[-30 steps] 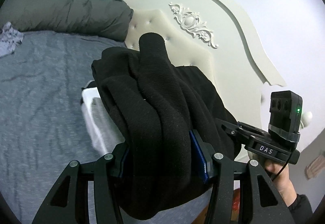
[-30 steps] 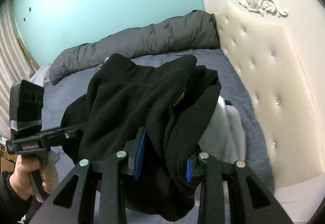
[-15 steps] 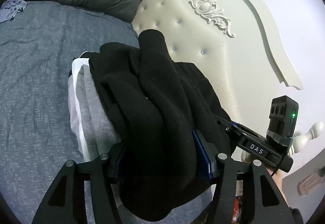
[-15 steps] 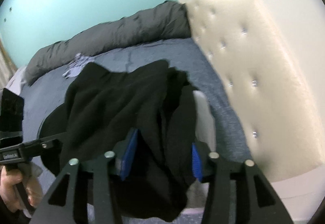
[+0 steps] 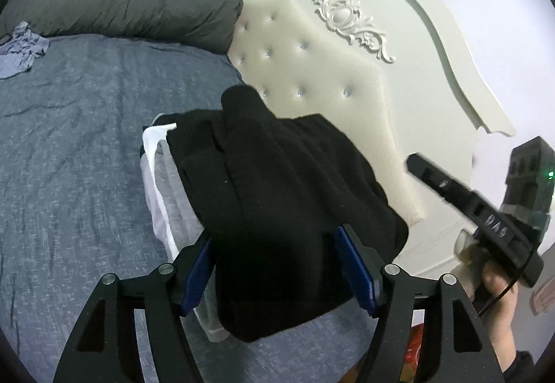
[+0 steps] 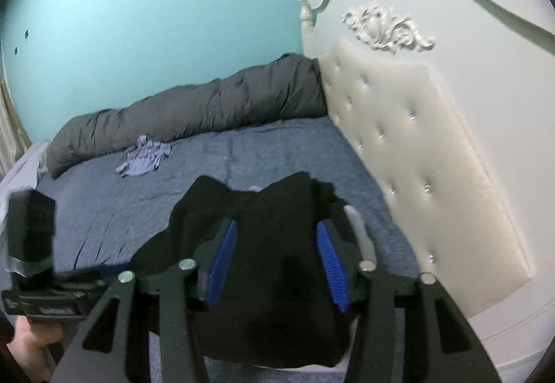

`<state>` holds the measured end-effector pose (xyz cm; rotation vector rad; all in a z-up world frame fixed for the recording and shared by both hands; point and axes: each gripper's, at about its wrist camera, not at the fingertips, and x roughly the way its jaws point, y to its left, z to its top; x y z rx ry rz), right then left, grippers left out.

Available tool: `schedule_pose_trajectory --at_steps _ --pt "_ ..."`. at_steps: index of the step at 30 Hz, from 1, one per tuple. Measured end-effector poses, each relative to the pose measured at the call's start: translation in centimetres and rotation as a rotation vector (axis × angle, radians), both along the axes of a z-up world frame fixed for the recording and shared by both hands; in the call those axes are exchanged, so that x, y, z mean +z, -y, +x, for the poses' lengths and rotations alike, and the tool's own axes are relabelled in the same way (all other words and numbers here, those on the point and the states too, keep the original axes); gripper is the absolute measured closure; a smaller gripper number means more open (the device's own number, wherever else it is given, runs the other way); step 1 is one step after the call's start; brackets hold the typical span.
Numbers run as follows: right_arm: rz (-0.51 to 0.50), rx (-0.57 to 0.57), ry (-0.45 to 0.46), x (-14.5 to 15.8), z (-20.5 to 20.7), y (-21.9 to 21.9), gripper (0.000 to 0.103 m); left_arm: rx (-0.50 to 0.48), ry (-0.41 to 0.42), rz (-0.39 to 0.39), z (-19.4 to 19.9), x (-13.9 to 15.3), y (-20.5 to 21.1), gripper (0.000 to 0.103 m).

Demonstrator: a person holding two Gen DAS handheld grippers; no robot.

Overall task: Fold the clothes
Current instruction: 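Carry the black garment with both tools toward the stack of folded clothes, then lower the black garment onto the folded clothes stack and open both tools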

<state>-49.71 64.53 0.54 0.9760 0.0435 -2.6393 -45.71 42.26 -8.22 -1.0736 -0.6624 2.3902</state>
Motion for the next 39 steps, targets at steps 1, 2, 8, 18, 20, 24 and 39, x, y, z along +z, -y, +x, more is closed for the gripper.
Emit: schedule_pose_trajectory --at_steps 1,2,8,18,20,24,39 --pt "0.009 0.007 0.006 -0.4 -0.3 0.3 0.076 0.011 -0.024 -0.015 0.4 0.8 0.3 0.031" --pt "0.012 0.011 0.01 -0.8 -0.6 0.5 0.077 0.021 -0.061 -0.041 0.7 1.7 0.4 0.031" --pt "0.001 0.01 0.045 -2.9 -1.4 0.6 0.091 -0.045 -0.155 -0.182 -0.2 4.0 -1.9 0.031" --pt "-0.031 -0.022 0.078 -7.0 -1.7 -1.8 0.102 -0.115 -0.113 -0.314 -2.6 -0.6 -5.0 0.039" --pt "-0.056 -0.03 0.075 -7.6 -1.6 -2.3 0.103 -0.117 -0.11 -0.319 -2.8 -1.0 -5.2 0.039" --pt "-0.086 -0.046 0.075 -9.2 -1.4 -2.9 0.103 -0.118 -0.097 -0.324 -3.3 -1.8 -5.6 0.039" --pt "-0.097 -0.079 0.034 -6.9 0.0 -3.0 0.103 -0.114 -0.083 -0.35 -3.2 -2.5 -6.3 0.039"
